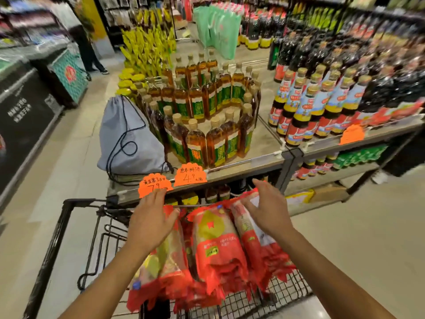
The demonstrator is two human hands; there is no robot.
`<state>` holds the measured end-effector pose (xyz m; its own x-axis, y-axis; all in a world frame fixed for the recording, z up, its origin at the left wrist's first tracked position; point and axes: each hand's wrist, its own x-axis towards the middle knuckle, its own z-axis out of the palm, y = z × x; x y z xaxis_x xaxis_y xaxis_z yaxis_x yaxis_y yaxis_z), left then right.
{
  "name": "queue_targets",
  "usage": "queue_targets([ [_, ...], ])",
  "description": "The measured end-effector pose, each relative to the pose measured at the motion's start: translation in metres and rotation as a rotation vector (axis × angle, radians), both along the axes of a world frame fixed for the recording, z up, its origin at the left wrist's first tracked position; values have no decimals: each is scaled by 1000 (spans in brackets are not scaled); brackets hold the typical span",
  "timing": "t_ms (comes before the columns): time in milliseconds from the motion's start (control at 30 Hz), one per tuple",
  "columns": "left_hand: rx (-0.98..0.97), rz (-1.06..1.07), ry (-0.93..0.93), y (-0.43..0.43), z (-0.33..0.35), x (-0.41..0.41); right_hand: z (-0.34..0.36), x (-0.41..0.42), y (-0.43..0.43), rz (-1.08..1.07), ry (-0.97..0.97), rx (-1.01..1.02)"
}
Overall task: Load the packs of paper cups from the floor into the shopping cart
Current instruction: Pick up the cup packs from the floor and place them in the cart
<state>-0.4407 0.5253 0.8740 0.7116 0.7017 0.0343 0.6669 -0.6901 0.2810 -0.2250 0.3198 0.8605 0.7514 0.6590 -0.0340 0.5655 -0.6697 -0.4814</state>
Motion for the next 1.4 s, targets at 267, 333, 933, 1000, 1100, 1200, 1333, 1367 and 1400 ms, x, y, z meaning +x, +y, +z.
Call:
queue_targets([
  [267,274,-399,-180,-75,111,9,116,-107,-44,-76,-368,-68],
  [333,315,-501,-218,-96,127,-1,132,-137,-63,-146,-405,-93],
  [933,373,-1400,-415,-460,195,-38,184,-338,-411,-1111,-430,-225],
  [1000,381,-1507,-453,-522,198,-46,184,-364,-462,-1229,-430,-230],
  [1100,383,-1651,-492,-620,201,-64,178,-407,-543,-1402,-424,-236],
  [1200,389,-1789,-525,-714,198,-92,171,-452,-621,-1572,-418,-249],
  [1333,370,-1965,-541,-821,188,-134,166,-515,-705,-1752,-348,-285],
  [1367,366,-2014,-540,-845,185,-145,165,-533,-721,-1810,-340,-287],
  [1400,362,-2063,-536,-869,183,-157,162,-551,-737,-1869,-330,-286],
])
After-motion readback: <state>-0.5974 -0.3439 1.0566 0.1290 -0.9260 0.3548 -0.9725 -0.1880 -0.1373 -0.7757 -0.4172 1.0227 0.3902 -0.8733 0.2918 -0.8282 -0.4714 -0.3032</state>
